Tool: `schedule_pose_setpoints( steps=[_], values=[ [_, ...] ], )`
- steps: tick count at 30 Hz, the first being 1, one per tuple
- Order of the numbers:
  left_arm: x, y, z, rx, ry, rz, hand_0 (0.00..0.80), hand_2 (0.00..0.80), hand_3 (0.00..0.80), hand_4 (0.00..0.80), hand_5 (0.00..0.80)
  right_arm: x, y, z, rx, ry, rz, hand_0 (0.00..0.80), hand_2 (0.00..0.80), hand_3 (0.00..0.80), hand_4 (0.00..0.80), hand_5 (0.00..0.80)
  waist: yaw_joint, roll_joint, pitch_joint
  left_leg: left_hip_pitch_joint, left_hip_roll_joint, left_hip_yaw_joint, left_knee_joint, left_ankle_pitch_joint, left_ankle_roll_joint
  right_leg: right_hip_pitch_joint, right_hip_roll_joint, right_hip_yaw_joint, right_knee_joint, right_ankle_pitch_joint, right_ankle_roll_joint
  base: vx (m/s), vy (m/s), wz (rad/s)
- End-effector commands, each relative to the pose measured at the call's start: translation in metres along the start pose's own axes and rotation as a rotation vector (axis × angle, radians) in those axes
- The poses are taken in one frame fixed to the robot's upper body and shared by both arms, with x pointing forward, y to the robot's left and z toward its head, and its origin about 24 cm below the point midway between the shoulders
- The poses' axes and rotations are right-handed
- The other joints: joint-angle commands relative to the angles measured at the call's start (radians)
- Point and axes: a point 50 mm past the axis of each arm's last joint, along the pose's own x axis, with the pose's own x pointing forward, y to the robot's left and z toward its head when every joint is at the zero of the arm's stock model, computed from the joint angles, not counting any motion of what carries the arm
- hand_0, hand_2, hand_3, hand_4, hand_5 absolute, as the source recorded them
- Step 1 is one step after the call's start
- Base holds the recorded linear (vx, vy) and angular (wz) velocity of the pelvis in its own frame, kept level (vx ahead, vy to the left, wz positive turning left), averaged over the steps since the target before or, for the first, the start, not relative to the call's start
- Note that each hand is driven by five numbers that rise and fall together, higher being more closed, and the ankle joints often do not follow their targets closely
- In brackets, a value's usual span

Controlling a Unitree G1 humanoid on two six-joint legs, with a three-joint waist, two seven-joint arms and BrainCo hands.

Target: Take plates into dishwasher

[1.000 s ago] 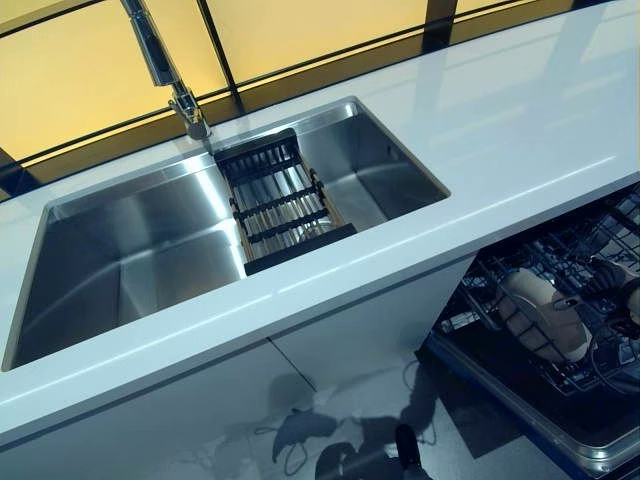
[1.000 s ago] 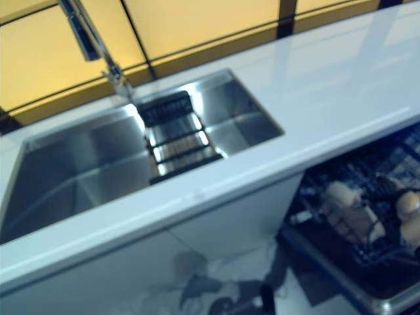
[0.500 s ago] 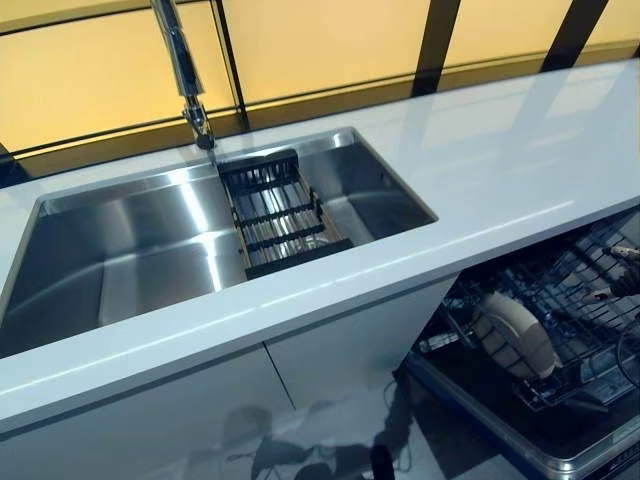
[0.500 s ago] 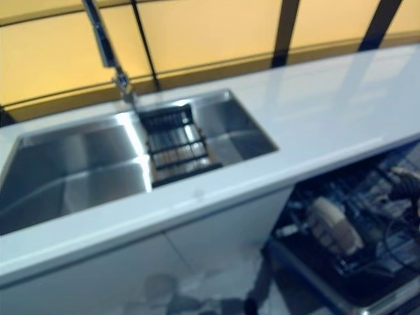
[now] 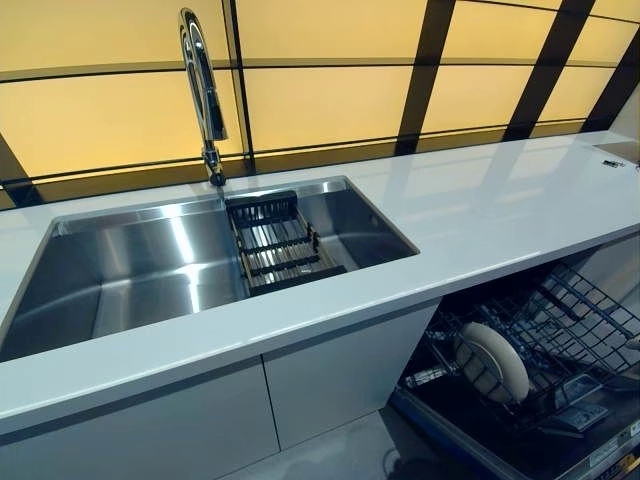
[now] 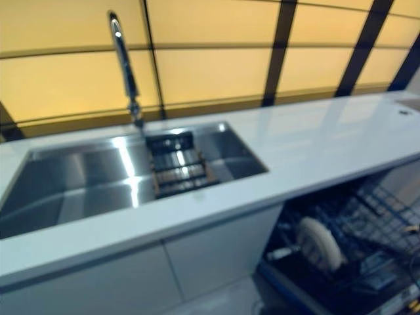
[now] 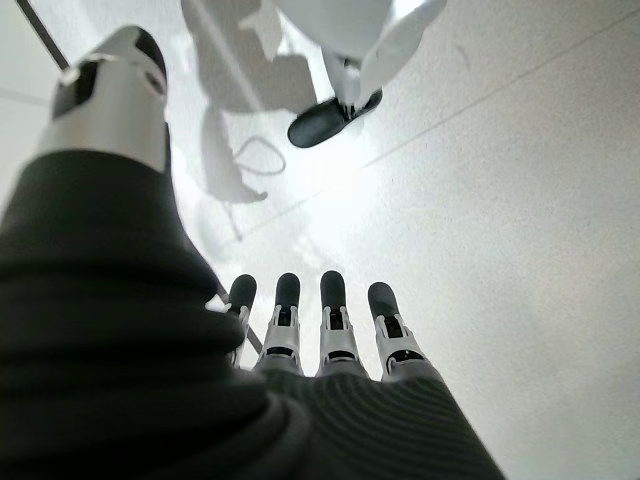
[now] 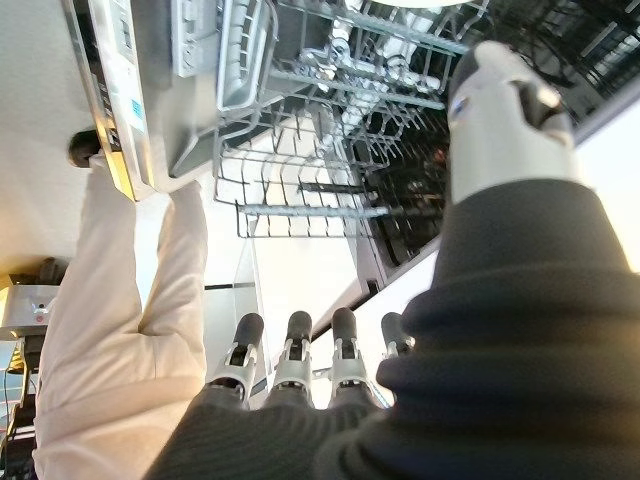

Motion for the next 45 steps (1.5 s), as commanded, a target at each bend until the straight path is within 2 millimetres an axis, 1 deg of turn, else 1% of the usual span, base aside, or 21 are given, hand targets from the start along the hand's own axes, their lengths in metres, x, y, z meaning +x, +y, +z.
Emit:
schedule_pose_setpoints(
  steps=[1,3,5,8,11,13,17,19,21,22,23,24,25,28,31,34,37,41,42,44,45],
  values=[
    [-0.005,0.042,0.004,0.054,-0.019,0.156,0.0,0.0,0.0,0.0,0.0,-0.01,-0.047,-0.002,0.053,-0.001,-0.137,0.0,0.0,0.0,0.0,0.0,-0.002,-0.06,0.013,-0.019,0.016,-0.023,0.06,0.011,0.047,0.098,-0.088,0.024,0.016,-0.062,0.098,-0.075,0.18,0.01],
    [-0.008,0.052,0.017,0.07,-0.061,0.191,0.0,0.0,0.0,0.0,0.0,-0.01,-0.038,-0.019,0.069,0.057,-0.119,0.0,0.0,0.0,0.0,0.0,-0.011,-0.075,0.028,-0.035,0.003,-0.004,0.106,-0.011,0.06,0.071,-0.113,0.02,0.016,-0.021,0.122,-0.068,0.112,0.01],
    [-0.011,0.063,0.021,0.106,-0.071,0.217,0.0,0.0,0.0,0.0,0.0,-0.012,-0.029,-0.033,0.101,0.095,-0.103,0.0,0.0,0.0,0.0,0.0,-0.015,-0.087,0.04,-0.045,0.003,0.017,0.124,-0.012,0.052,0.02,-0.138,-0.011,0.003,0.047,0.148,-0.092,-0.002,0.0],
    [-0.014,0.078,0.012,0.112,-0.034,0.245,0.0,0.0,0.0,0.0,0.0,-0.017,-0.022,-0.053,0.15,0.129,-0.084,0.0,0.0,0.0,0.0,0.0,-0.014,-0.081,0.057,-0.043,0.022,0.039,0.104,0.007,0.044,-0.016,-0.143,-0.063,0.049,0.092,0.147,-0.201,-0.022,-0.15],
    [-0.016,0.086,-0.001,0.096,0.002,0.239,0.0,0.0,0.0,0.0,0.0,-0.021,-0.013,-0.073,0.19,0.153,-0.07,0.0,0.0,0.0,0.0,0.0,0.015,-0.064,0.057,-0.075,0.033,0.062,0.08,0.05,0.053,-0.01,-0.152,-0.085,0.151,0.078,0.133,-0.313,-0.024,-0.87],
    [-0.018,0.092,-0.016,0.064,0.058,0.221,0.0,0.0,0.0,0.0,0.0,-0.021,-0.001,-0.084,0.242,0.165,-0.056,0.0,0.0,0.0,0.0,0.0,0.059,-0.048,0.044,-0.129,0.048,0.071,0.076,0.084,0.059,0.029,-0.173,-0.108,0.228,0.059,0.113,-0.421,-0.094,-0.43],
    [-0.021,0.098,-0.036,0.018,0.129,0.209,0.0,0.0,0.0,0.0,0.0,-0.016,0.019,-0.086,0.268,0.188,-0.014,0.0,0.0,0.0,0.0,0.0,0.13,-0.048,0.02,-0.221,0.069,0.063,0.137,0.089,0.079,0.129,-0.198,-0.107,0.318,0.04,0.106,-0.319,-0.145,-0.63],
    [-0.022,0.1,-0.038,0.006,0.134,0.216,0.0,0.0,0.0,0.0,0.0,-0.012,0.029,-0.086,0.271,0.204,0.001,0.0,0.0,0.0,0.0,0.0,0.153,-0.058,0.019,-0.259,0.071,0.049,0.173,0.082,0.092,0.152,-0.201,-0.102,0.32,0.024,0.105,-0.238,-0.233,-0.69],
    [-0.024,0.107,-0.029,0.002,0.117,0.244,0.0,0.0,0.0,0.0,0.0,-0.008,0.042,-0.084,0.279,0.219,0.011,0.0,0.0,0.0,0.0,0.0,0.176,-0.073,0.034,-0.346,0.095,0.018,0.248,0.08,0.092,0.167,-0.18,-0.102,0.291,-0.065,0.096,-0.317,-0.4,-0.56],
    [-0.026,0.113,-0.022,-0.004,0.102,0.263,0.0,0.0,0.0,0.0,0.0,-0.007,0.048,-0.082,0.297,0.217,0.013,0.0,0.0,0.0,0.0,0.0,0.187,-0.082,0.046,-0.41,0.121,0.015,0.304,0.08,0.087,0.177,-0.168,-0.12,0.286,-0.115,0.092,-0.276,-0.355,-0.64],
    [-0.027,0.116,-0.018,-0.01,0.093,0.271,0.0,0.0,0.0,0.0,0.0,-0.006,0.05,-0.081,0.307,0.216,0.014,0.0,0.0,0.0,0.0,0.0,0.193,-0.085,0.05,-0.434,0.132,0.016,0.325,0.08,0.084,0.184,-0.165,-0.133,0.285,-0.129,0.091,-0.41,-0.45,-0.48],
    [-0.03,0.123,0.002,-0.044,0.039,0.299,0.0,0.0,0.0,0.0,0.0,-0.003,0.056,-0.076,0.329,0.212,0.018,0.0,0.0,0.0,0.0,0.0,0.206,-0.089,0.076,-0.524,0.182,0.019,0.384,0.106,0.06,0.209,-0.127,-0.154,0.262,-0.22,0.085,-0.426,-0.425,-0.04],
    [-0.031,0.123,0.019,-0.061,-0.004,0.3,0.0,0.0,0.0,0.0,0.0,-0.003,0.059,-0.076,0.361,0.215,0.014,0.0,0.0,0.0,0.0,0.0,0.204,-0.083,0.093,-0.556,0.19,-0.007,0.392,0.134,0.037,0.217,-0.096,-0.151,0.245,-0.265,0.083,-0.43,-0.392,0.17],
    [-0.031,0.12,0.037,-0.068,-0.07,0.267,0.0,0.0,0.0,0.0,0.0,-0.004,0.059,-0.077,0.385,0.22,0.001,0.0,0.0,0.0,0.0,0.0,0.186,-0.064,0.124,-0.537,0.194,-0.008,0.342,0.174,0.016,0.211,-0.074,-0.145,0.241,-0.299,0.075,-0.228,-0.105,0.23],
    [-0.029,0.115,0.035,-0.059,-0.071,0.257,0.0,0.0,0.0,0.0,0.0,-0.006,0.056,-0.081,0.425,0.248,0.001,0.0,0.0,0.0,0.0,0.0,0.183,-0.048,0.122,-0.528,0.198,0.012,0.284,0.226,0.004,0.255,-0.057,-0.157,0.214,-0.336,0.064,-0.106,-0.077,0.15],
    [-0.028,0.114,0.033,-0.065,-0.067,0.24,0.0,0.0,0.0,0.0,0.0,-0.007,0.059,-0.083,0.462,0.28,0.011,0.0,0.0,0.0,0.0,0.0,0.183,-0.037,0.115,-0.523,0.203,0.015,0.262,0.246,-0.007,0.26,-0.052,-0.162,0.219,-0.356,0.055,-0.027,-0.037,0.1],
    [-0.026,0.11,0.022,-0.03,-0.028,0.215,0.0,0.0,0.0,0.0,0.0,-0.009,0.072,-0.09,0.499,0.342,0.051,0.0,0.0,0.0,0.0,0.0,0.185,-0.018,0.096,-0.486,0.2,0.013,0.209,0.264,-0.012,0.276,-0.053,-0.169,0.24,-0.382,0.051,0.027,-0.05,-0.02],
    [-0.028,0.116,0.013,-0.051,0.021,0.216,0.0,0.0,0.0,0.0,0.0,-0.01,0.097,-0.093,0.573,0.365,0.105,0.0,0.0,0.0,0.0,0.0,0.188,0.008,0.086,-0.455,0.202,-0.016,0.153,0.291,-0.02,0.263,-0.029,-0.173,0.307,-0.433,0.027,-0.026,-0.159,0.03],
    [-0.028,0.116,0.009,-0.062,0.042,0.218,0.0,0.0,0.0,0.0,0.0,-0.011,0.103,-0.094,0.582,0.369,0.122,0.0,0.0,0.0,0.0,0.0,0.195,0.017,0.086,-0.455,0.196,-0.042,0.128,0.309,-0.026,0.26,-0.018,-0.166,0.319,-0.444,0.018,-0.024,-0.207,0.03],
    [-0.027,0.115,-0.002,-0.094,0.08,0.222,0.0,0.0,0.0,0.0,0.0,-0.011,0.111,-0.091,0.622,0.367,0.154,0.0,0.0,0.0,0.0,0.0,0.207,0.029,0.088,-0.451,0.193,-0.067,0.069,0.328,-0.034,0.258,0.002,-0.16,0.329,-0.458,0.001,-0.006,-0.192,-0.01],
    [-0.027,0.113,-0.015,-0.129,0.116,0.22,0.0,0.0,0.0,0.0,0.0,-0.011,0.117,-0.09,0.64,0.369,0.176,0.0,0.0,0.0,0.0,0.0,0.21,0.037,0.094,-0.446,0.195,-0.069,0.037,0.334,-0.04,0.253,0.016,-0.16,0.333,-0.46,-0.014,-0.055,-0.256,-0.11]
  ],
)
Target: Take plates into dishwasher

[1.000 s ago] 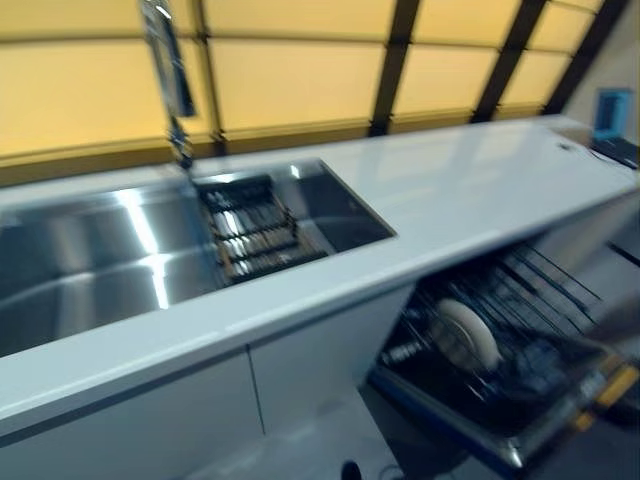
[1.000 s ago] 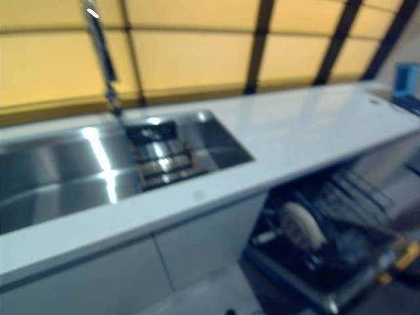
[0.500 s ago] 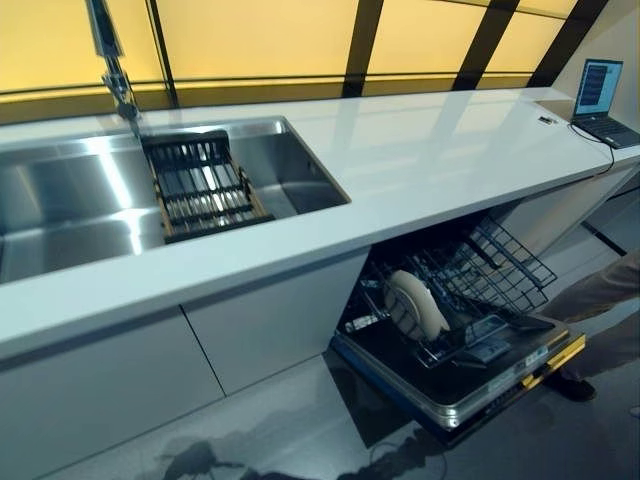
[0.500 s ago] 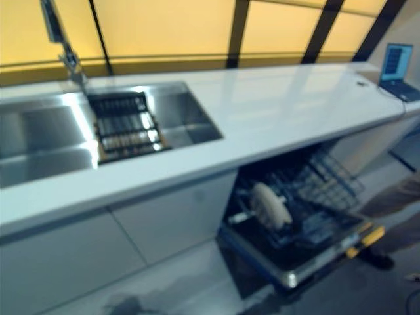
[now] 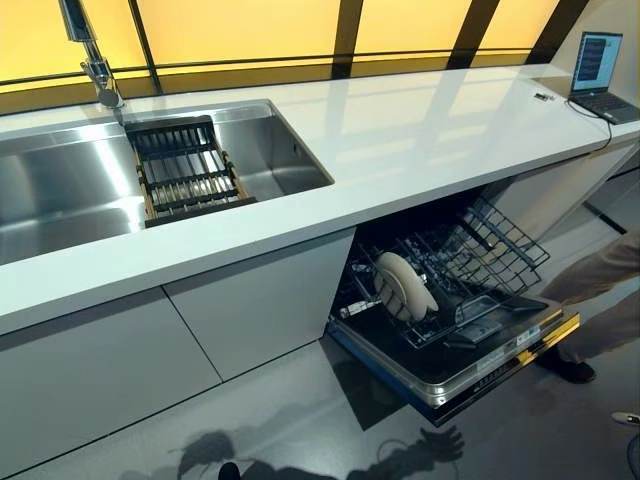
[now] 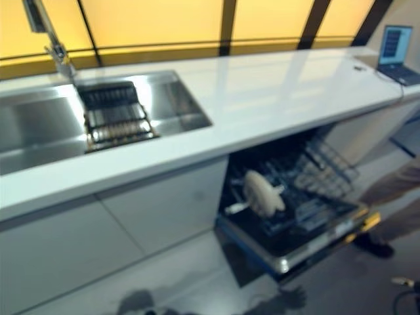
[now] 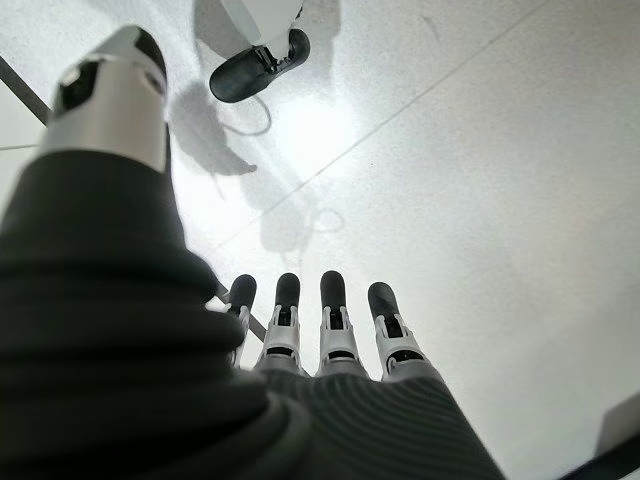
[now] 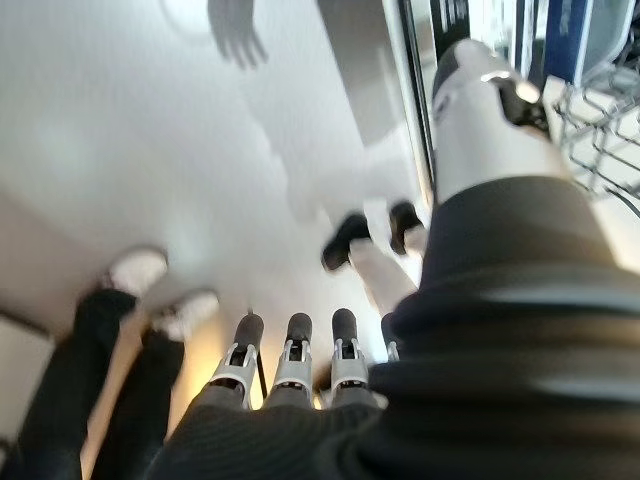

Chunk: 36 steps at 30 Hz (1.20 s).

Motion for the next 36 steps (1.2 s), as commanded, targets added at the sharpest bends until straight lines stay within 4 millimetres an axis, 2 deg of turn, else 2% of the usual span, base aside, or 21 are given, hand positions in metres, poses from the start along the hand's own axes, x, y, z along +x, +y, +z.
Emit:
schedule_pose_setpoints(
  steps=[1,4,5,6,7,8,11,12,13,15,18,21,23,26,30,33,34,36],
  values=[
    [-0.003,0.016,-0.059,-0.089,0.209,0.044,0.0,0.0,0.0,0.0,0.0,-0.004,-0.015,-0.001,0.064,-0.011,-0.003,0.0,0.0,0.0,0.0,0.0,0.042,0.047,-0.052,-0.105,0.026,-0.046,-0.264,0.265,-0.025,0.085,-0.024,0.008,0.272,-0.222,0.007,-0.08,-0.234,-0.12],
    [-0.004,0.014,-0.068,-0.11,0.221,0.02,0.0,0.0,0.0,0.0,0.0,-0.001,-0.002,-0.013,0.134,-0.013,0.029,0.0,0.0,0.0,0.0,0.0,0.024,0.058,-0.04,-0.11,0.031,0.035,-0.257,0.309,-0.034,0.087,-0.003,-0.021,0.22,-0.174,0.003,-0.138,-0.145,-0.05],
    [-0.004,0.013,-0.069,-0.113,0.221,0.018,0.0,0.0,0.0,0.0,0.0,-0.001,-0.001,-0.016,0.145,-0.014,0.038,0.0,0.0,0.0,0.0,0.0,0.021,0.06,-0.039,-0.109,0.032,0.045,-0.254,0.317,-0.036,0.089,0.0,-0.024,0.212,-0.168,0.003,-0.243,-0.165,0.21],
    [-0.003,0.012,-0.063,-0.125,0.202,0.012,0.0,0.0,0.0,0.0,0.0,0.0,0.008,-0.028,0.211,-0.004,0.065,0.0,0.0,0.0,0.0,0.0,0.005,0.063,-0.029,-0.099,0.029,0.069,-0.172,0.334,-0.041,0.091,0.009,-0.046,0.177,-0.141,-0.008,-0.293,-0.188,0.31],
    [-0.002,0.012,-0.058,-0.127,0.187,0.009,0.0,0.0,0.0,0.0,0.0,0.0,0.014,-0.034,0.254,0.0,0.076,0.0,0.0,0.0,0.0,0.0,-0.01,0.053,-0.025,-0.088,0.021,0.07,-0.081,0.299,-0.03,0.081,0.001,-0.066,0.167,-0.127,-0.021,-0.424,-0.243,0.39],
    [-0.002,0.01,-0.052,-0.135,0.17,0.004,0.0,0.0,0.0,0.0,0.0,0.001,0.019,-0.04,0.299,0.007,0.08,0.0,0.0,0.0,0.0,0.0,-0.019,0.036,-0.023,-0.077,0.007,0.053,0.037,0.242,-0.01,0.061,-0.013,-0.077,0.155,-0.103,-0.038,-0.353,-0.179,0.47],
    [0.0,0.006,-0.043,-0.159,0.15,0.004,0.0,0.0,0.0,0.0,0.0,0.002,0.025,-0.05,0.326,0.036,0.074,0.0,0.0,0.0,0.0,0.0,-0.032,0.008,-0.03,-0.042,-0.043,-0.025,0.171,0.115,0.027,0.016,-0.052,-0.09,0.149,-0.065,-0.041,-0.214,-0.081,0.45],
    [0.0,0.004,-0.04,-0.163,0.145,0.005,0.0,0.0,0.0,0.0,0.0,0.002,0.026,-0.051,0.327,0.045,0.079,0.0,0.0,0.0,0.0,0.0,-0.035,0.006,-0.037,-0.018,-0.063,-0.046,0.157,0.096,0.036,-0.001,-0.059,-0.086,0.149,-0.054,-0.037,-0.104,0.011,0.12],
    [0.0,0.002,-0.038,-0.162,0.14,0.003,0.0,0.0,0.0,0.0,0.0,0.003,0.03,-0.053,0.331,0.06,0.081,0.0,0.0,0.0,0.0,0.0,-0.039,0.016,-0.049,0.064,-0.106,-0.067,0.044,0.028,0.055,-0.02,-0.059,-0.077,0.162,-0.055,-0.021,-0.058,0.056,-0.02],
    [0.002,-0.004,-0.032,-0.15,0.128,-0.001,0.0,0.0,0.0,0.0,0.0,0.004,0.039,-0.058,0.341,0.082,0.082,0.0,0.0,0.0,0.0,0.0,-0.05,0.042,-0.067,0.127,-0.117,-0.043,-0.118,0.053,0.044,-0.039,-0.049,-0.088,0.16,-0.044,-0.003,-0.047,0.01,0.21],
    [0.003,-0.013,-0.019,-0.17,0.091,-0.002,0.0,0.0,0.0,0.0,0.0,0.005,0.06,-0.061,0.363,0.092,0.107,0.0,0.0,0.0,0.0,0.0,-0.048,0.053,-0.055,0.145,-0.141,-0.08,-0.202,0.069,0.038,-0.064,-0.047,-0.082,0.136,-0.021,0.007,-0.155,-0.085,0.35],
    [0.004,-0.022,-0.012,-0.176,0.071,-0.006,0.0,0.0,0.0,0.0,0.0,0.006,0.07,-0.06,0.423,0.081,0.13,0.0,0.0,0.0,0.0,0.0,-0.051,0.053,-0.041,0.139,-0.153,-0.091,-0.23,0.074,0.037,-0.081,-0.047,-0.082,0.097,0.009,0.014,-0.156,-0.082,0.2],
    [0.005,-0.037,-0.012,-0.197,0.065,-0.018,0.0,0.0,0.0,0.0,0.0,0.006,0.081,-0.058,0.491,0.079,0.179,0.0,0.0,0.0,0.0,0.0,-0.054,0.058,-0.028,0.13,-0.161,-0.097,-0.252,0.08,0.033,-0.094,-0.051,-0.083,0.068,0.027,0.018,-0.174,-0.062,0.04],
    [0.006,-0.05,-0.012,-0.214,0.06,-0.021,0.0,0.0,0.0,0.0,0.0,0.006,0.092,-0.059,0.544,0.093,0.218,0.0,0.0,0.0,0.0,0.0,-0.052,0.064,-0.018,0.117,-0.168,-0.106,-0.262,0.087,0.033,-0.1,-0.052,-0.072,0.049,0.035,0.018,-0.102,-0.031,0.12],
    [0.006,-0.059,-0.008,-0.226,0.04,-0.023,0.0,0.0,0.0,0.0,0.0,0.005,0.106,-0.052,0.689,0.082,0.292,0.0,0.0,0.0,0.0,0.0,-0.049,0.074,0.002,0.097,-0.165,-0.102,-0.262,0.094,0.029,-0.114,-0.058,-0.075,0.034,0.046,0.017,-0.093,-0.024,0.04],
    [0.006,-0.068,-0.004,-0.234,0.032,-0.027,0.0,0.0,0.0,0.0,0.0,0.004,0.118,-0.039,0.779,0.027,0.369,0.0,0.0,0.0,0.0,0.0,-0.045,0.087,0.019,0.077,-0.166,-0.104,-0.256,0.096,0.029,-0.125,-0.065,-0.076,0.031,0.049,0.017,-0.076,-0.005,-0.02],
    [0.006,-0.072,-0.004,-0.238,0.03,-0.033,0.0,0.0,0.0,0.0,0.0,0.003,0.123,-0.026,0.835,-0.03,0.439,0.0,0.0,0.0,0.0,0.0,-0.047,0.096,0.029,0.069,-0.166,-0.103,-0.257,0.1,0.026,-0.133,-0.067,-0.078,0.03,0.052,0.017,-0.054,0.018,-0.04],
    [0.006,-0.079,-0.005,-0.244,0.03,-0.042,0.0,0.0,0.0,0.0,0.0,0.001,0.127,-0.017,0.883,-0.081,0.491,0.0,0.0,0.0,0.0,0.0,-0.052,0.104,0.037,0.064,-0.168,-0.099,-0.261,0.103,0.025,-0.14,-0.069,-0.075,0.025,0.055,0.019,-0.05,0.024,-0.03]
  ],
)
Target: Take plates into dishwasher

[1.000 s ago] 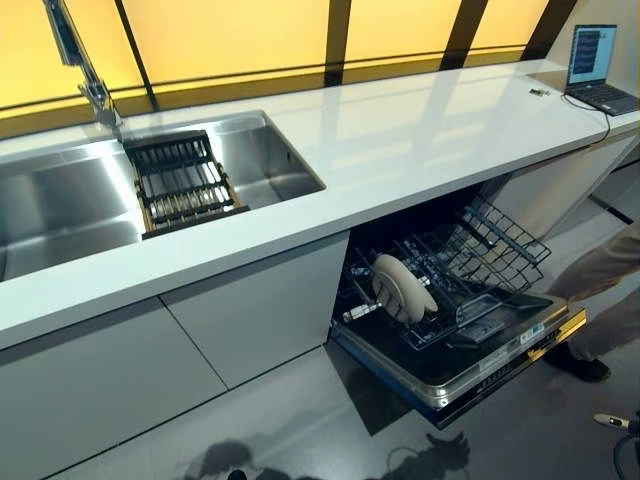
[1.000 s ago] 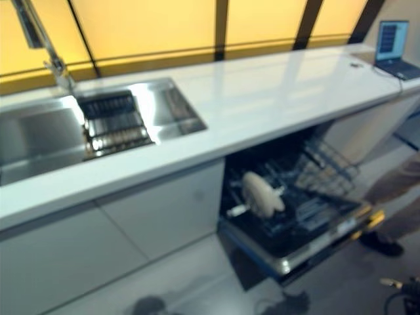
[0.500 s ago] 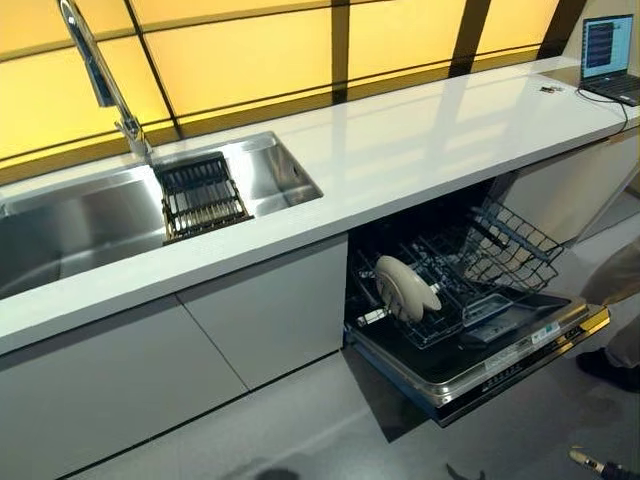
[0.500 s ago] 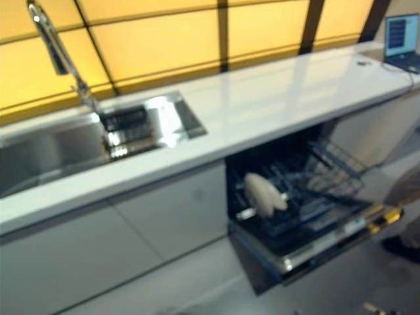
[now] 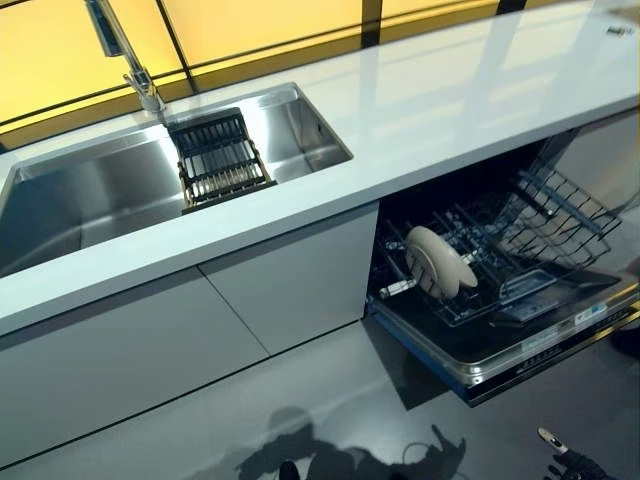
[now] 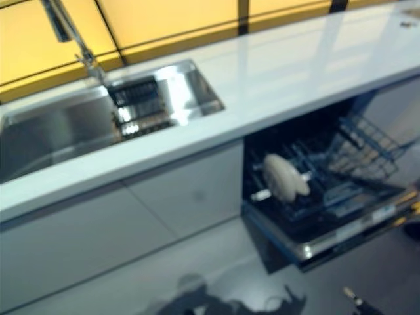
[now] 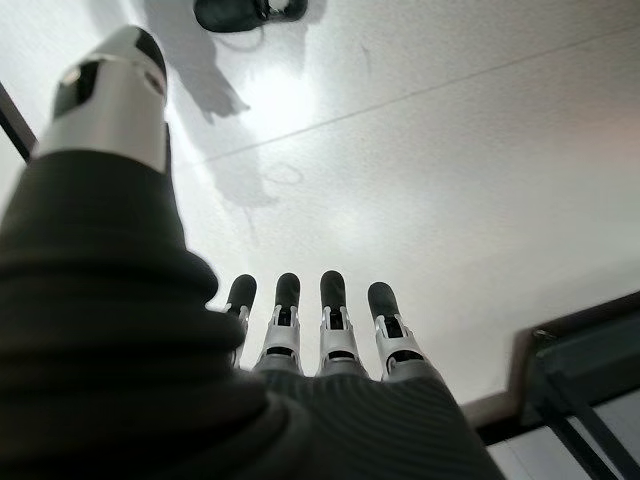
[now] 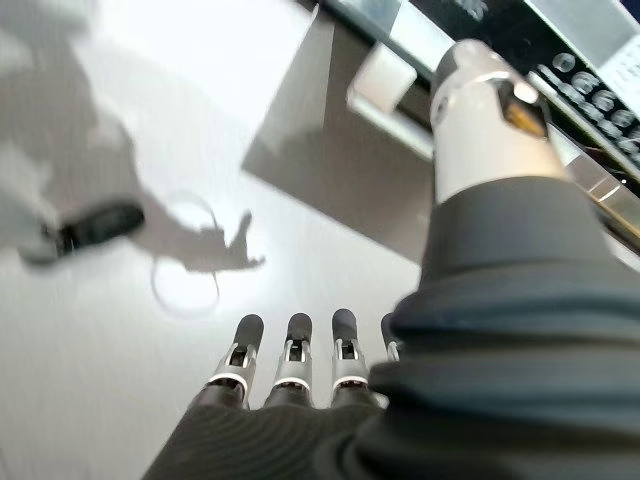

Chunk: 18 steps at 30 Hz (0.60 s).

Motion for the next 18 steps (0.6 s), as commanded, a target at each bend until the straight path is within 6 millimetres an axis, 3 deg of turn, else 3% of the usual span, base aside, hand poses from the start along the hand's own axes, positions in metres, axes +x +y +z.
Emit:
schedule_pose_setpoints(
  steps=[1,10,16,18],
  values=[
    [0.0,0.002,0.01,-0.015,-0.017,0.041,0.0,0.0,0.0,0.0,0.0,0.005,0.035,0.021,0.107,-0.122,0.19,0.0,0.0,0.0,0.0,0.0,0.027,-0.042,0.016,-0.005,0.002,-0.023,-0.014,0.036,-0.03,-0.054,-0.043,0.033,0.067,-0.003,0.036,-0.042,0.017,-0.02],
    [0.001,-0.008,0.002,-0.032,-0.017,0.028,0.0,0.0,0.0,0.0,0.0,0.004,0.05,0.042,0.19,-0.234,0.306,0.0,0.0,0.0,0.0,0.0,0.037,-0.005,0.032,-0.022,-0.011,-0.017,-0.022,0.042,-0.033,-0.059,-0.061,0.017,0.054,0.0,0.042,-0.037,0.011,0.0],
    [0.0,-0.02,0.008,-0.024,-0.047,0.021,0.0,0.0,0.0,0.0,0.0,-0.001,0.089,0.075,0.224,-0.375,0.473,0.0,0.0,0.0,0.0,0.0,0.049,0.017,0.041,-0.036,-0.028,-0.032,-0.027,0.037,-0.031,-0.077,-0.072,0.006,0.056,0.002,0.041,-0.088,0.001,0.0],
    [0.0,-0.026,0.01,-0.027,-0.06,0.015,0.0,0.0,0.0,0.0,0.0,-0.006,0.11,0.091,0.238,-0.446,0.552,0.0,0.0,0.0,0.0,0.0,0.051,0.026,0.042,-0.04,-0.036,-0.037,-0.027,0.034,-0.03,-0.084,-0.075,0.005,0.058,-0.001,0.038,-0.106,0.025,0.0]
  ],
)
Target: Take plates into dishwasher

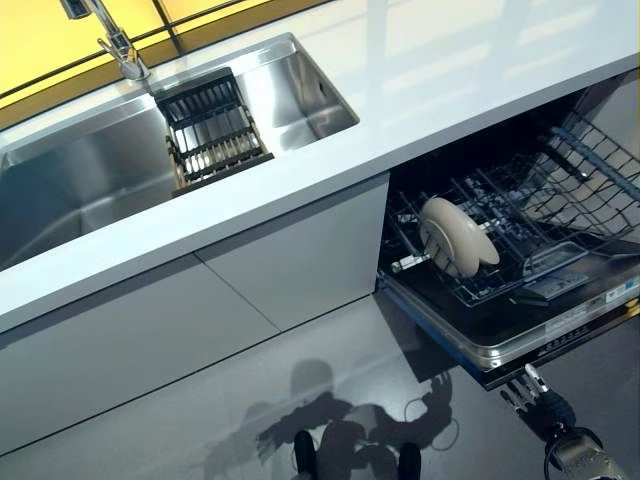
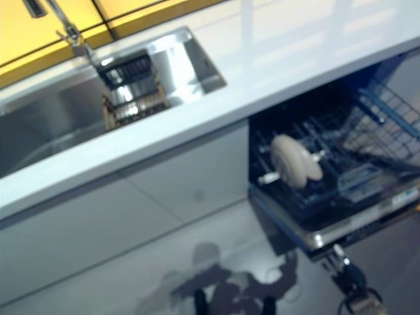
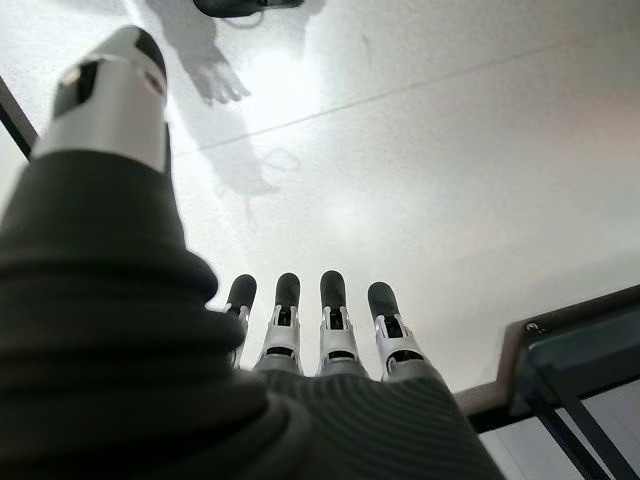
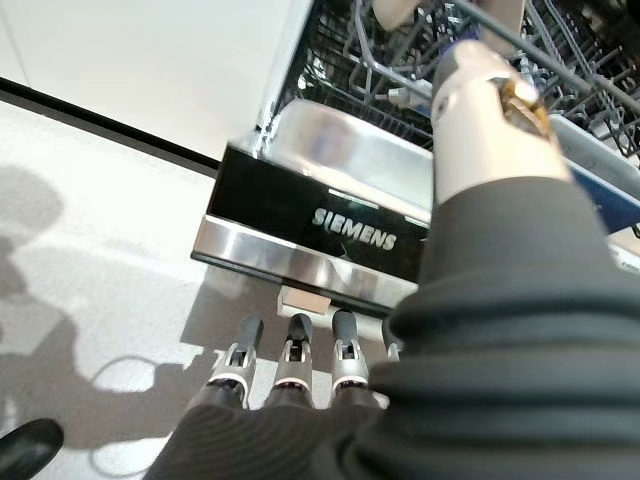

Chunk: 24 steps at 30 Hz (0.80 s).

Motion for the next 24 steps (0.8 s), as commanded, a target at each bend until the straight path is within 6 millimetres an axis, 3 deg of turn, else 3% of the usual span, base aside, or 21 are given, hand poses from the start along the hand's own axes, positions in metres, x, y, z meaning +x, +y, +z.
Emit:
schedule_pose_setpoints(
  steps=[1,9,11,17,24],
  values=[
    [0.0,-0.01,0.008,-0.005,-0.002,0.02,0.0,0.0,0.0,0.0,0.0,0.02,0.076,0.048,0.022,-0.232,0.305,0.0,0.0,0.0,0.0,0.0,0.028,-0.012,-0.022,-0.02,-0.026,-0.039,0.001,0.012,-0.038,-0.056,-0.063,0.01,0.064,-0.01,0.027,-0.103,0.03,0.01],
    [-0.001,-0.021,0.005,0.028,-0.01,0.002,0.0,0.0,0.0,0.0,0.0,0.02,0.159,0.085,0.02,-0.377,0.649,0.0,0.0,0.0,0.0,0.0,0.052,0.02,-0.037,-0.012,-0.048,-0.063,0.005,0.002,-0.033,-0.061,-0.077,0.001,0.078,-0.018,0.022,-0.052,0.036,-0.01],
    [-0.001,-0.022,0.005,0.036,-0.012,0.0,0.0,0.0,0.0,0.0,0.0,0.019,0.167,0.087,0.021,-0.387,0.692,0.0,0.0,0.0,0.0,0.0,0.055,0.022,-0.041,-0.009,-0.05,-0.065,0.006,0.0,-0.032,-0.058,-0.079,0.0,0.079,-0.019,0.021,0.008,0.023,-0.06],
    [-0.001,-0.029,-0.005,0.095,-0.009,-0.032,0.0,0.0,0.0,0.0,0.0,0.011,0.221,0.095,-0.022,-0.413,0.898,0.0,0.0,0.0,0.0,0.0,0.087,0.03,-0.09,0.023,-0.059,-0.074,0.025,-0.018,-0.028,-0.016,-0.096,-0.021,0.078,-0.022,0.022,0.08,0.052,-0.04],
    [-0.002,-0.03,-0.012,0.119,0.005,-0.04,0.0,0.0,0.0,0.0,0.0,0.004,0.254,0.095,-0.032,-0.422,0.98,0.0,0.0,0.0,0.0,0.0,0.117,0.008,-0.139,0.063,-0.061,-0.087,0.017,-0.024,-0.025,0.043,-0.095,-0.04,0.055,-0.016,0.028,0.11,0.013,-0.01]
  ],
)
